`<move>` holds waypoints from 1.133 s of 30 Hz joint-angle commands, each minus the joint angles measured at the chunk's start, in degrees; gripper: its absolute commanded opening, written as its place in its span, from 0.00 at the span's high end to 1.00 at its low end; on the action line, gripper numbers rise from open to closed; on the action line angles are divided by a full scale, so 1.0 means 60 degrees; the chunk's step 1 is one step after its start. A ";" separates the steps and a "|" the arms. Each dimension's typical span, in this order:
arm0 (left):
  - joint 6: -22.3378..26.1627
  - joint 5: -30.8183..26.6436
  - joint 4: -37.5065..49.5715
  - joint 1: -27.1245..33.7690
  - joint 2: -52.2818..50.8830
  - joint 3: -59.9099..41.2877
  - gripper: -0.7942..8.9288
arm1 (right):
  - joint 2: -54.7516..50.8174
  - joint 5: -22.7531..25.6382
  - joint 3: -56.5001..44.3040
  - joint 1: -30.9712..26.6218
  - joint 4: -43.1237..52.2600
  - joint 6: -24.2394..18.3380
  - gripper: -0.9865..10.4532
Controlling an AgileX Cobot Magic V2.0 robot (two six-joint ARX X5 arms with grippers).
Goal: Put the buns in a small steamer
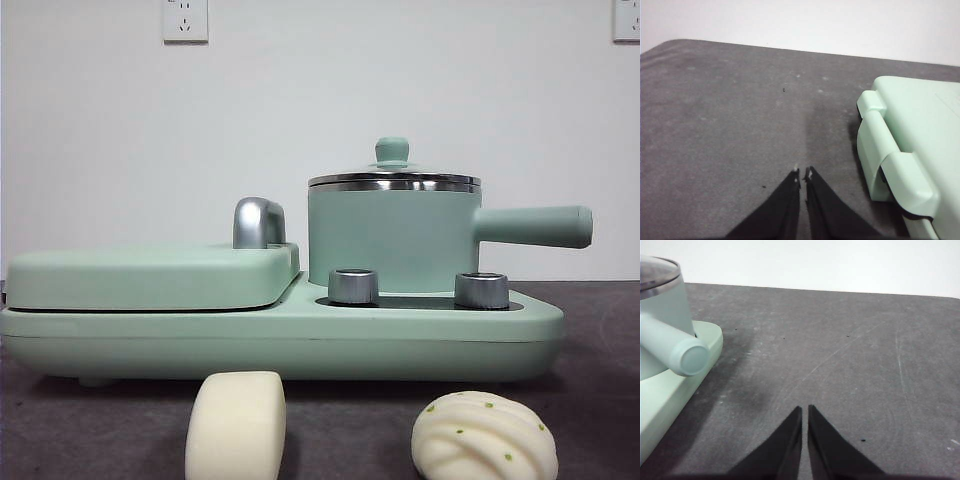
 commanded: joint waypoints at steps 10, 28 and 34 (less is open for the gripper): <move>-0.1654 0.0011 0.0951 0.0004 -0.0015 -0.0146 0.90 | -0.0022 -0.0047 -0.0029 0.0011 0.0066 0.1188 0.90; -0.1264 0.1177 -0.0142 -0.1275 0.3337 0.3224 0.90 | 0.1974 -0.1086 0.3563 0.0076 -0.1005 0.2834 0.90; -0.0401 0.1643 -0.0954 -0.1814 0.5377 0.5209 0.90 | 0.3650 -0.2605 0.5668 0.0076 -0.2455 0.1912 0.90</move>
